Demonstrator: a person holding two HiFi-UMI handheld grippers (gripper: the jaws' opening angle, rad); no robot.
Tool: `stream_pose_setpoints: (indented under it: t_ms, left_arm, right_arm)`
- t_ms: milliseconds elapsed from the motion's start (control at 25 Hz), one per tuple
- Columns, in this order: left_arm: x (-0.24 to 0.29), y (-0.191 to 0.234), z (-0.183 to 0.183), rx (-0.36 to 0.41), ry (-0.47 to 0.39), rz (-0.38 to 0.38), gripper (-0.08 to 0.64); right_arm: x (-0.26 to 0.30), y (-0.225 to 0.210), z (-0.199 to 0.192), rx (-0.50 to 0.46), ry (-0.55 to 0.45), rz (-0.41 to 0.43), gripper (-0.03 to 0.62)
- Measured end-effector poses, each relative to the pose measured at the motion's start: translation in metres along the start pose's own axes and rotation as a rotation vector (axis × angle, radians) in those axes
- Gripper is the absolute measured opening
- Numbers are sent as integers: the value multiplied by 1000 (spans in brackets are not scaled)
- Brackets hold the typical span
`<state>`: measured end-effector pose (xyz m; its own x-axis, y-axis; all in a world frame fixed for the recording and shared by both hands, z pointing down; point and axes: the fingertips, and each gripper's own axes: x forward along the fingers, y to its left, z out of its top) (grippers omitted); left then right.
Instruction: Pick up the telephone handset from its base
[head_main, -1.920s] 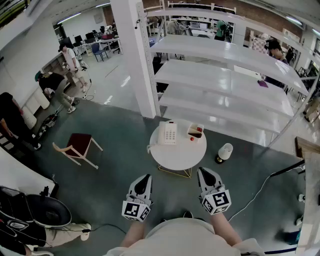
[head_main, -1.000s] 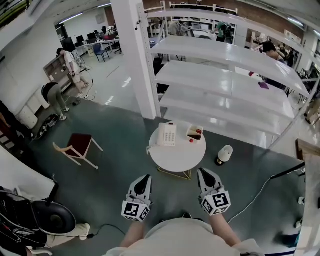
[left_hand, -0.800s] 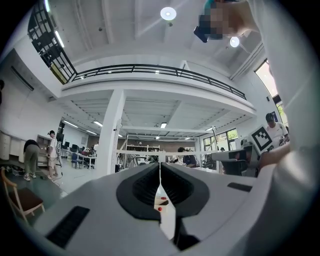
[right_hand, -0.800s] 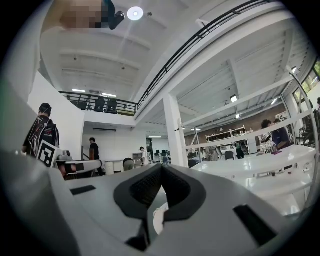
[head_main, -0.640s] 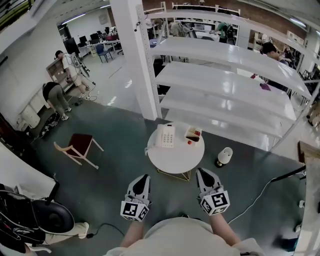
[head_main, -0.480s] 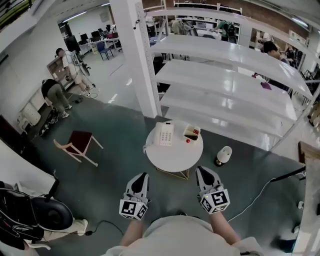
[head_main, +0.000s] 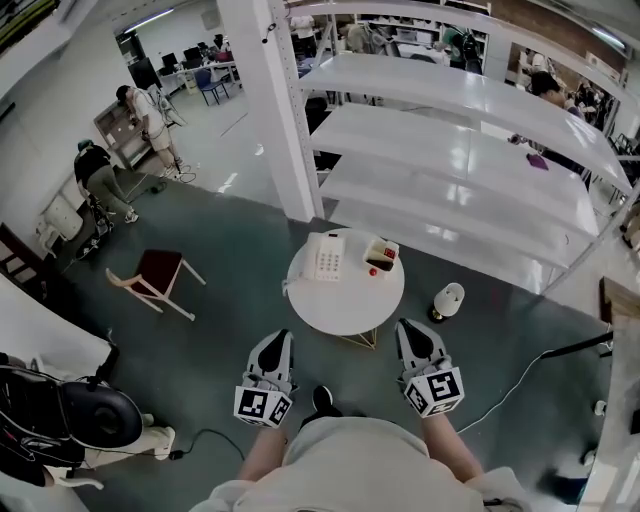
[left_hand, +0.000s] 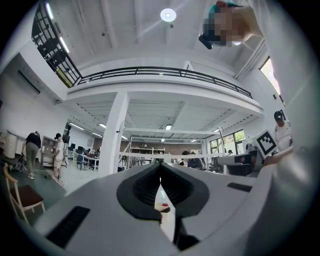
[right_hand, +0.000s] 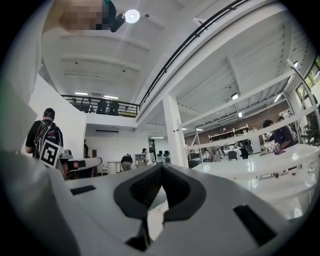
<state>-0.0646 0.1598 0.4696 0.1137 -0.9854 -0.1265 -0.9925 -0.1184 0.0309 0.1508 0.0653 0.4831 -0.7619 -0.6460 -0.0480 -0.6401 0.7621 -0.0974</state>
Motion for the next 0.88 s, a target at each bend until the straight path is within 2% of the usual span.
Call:
stream_pose_setpoints:
  t_ms: [320,880]
  left_arm:
    - [45,26,-13,22,10,-29,21]
    - [182,147,-34,32,34,-131,21]
  right_arm:
    - [37,-23,-10,7,10,-36,9]
    - [188,-71,-16,3,17,-171,9]
